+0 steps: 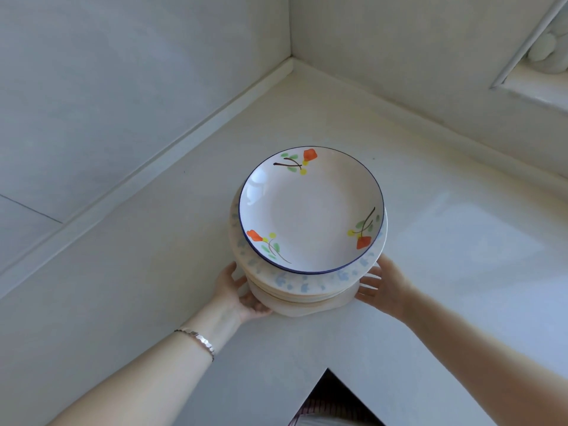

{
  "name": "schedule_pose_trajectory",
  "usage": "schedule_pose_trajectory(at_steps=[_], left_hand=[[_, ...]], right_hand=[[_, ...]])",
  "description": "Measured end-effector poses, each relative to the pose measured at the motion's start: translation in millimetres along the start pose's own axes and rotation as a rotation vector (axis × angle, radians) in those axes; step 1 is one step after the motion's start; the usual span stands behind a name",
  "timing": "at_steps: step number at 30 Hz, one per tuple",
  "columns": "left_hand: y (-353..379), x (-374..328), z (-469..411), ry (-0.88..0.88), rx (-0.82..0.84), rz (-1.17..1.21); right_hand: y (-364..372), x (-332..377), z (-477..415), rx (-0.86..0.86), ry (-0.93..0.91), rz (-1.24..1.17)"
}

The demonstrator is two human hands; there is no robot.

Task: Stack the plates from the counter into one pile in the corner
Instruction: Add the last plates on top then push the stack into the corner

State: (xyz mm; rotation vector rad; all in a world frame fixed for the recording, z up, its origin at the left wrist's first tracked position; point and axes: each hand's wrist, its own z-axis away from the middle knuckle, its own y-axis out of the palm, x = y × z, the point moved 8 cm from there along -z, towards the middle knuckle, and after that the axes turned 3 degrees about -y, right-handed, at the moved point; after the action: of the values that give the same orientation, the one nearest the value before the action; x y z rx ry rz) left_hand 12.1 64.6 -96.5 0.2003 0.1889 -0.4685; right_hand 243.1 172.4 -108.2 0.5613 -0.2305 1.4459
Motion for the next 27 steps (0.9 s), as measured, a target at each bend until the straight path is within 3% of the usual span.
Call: schedule_pose_trajectory(at_steps=[27], left_hand=[[201, -235, -76, 0.203, -0.049, -0.219]], right_hand=[[130, 224, -143, 0.018, -0.086, -0.044]])
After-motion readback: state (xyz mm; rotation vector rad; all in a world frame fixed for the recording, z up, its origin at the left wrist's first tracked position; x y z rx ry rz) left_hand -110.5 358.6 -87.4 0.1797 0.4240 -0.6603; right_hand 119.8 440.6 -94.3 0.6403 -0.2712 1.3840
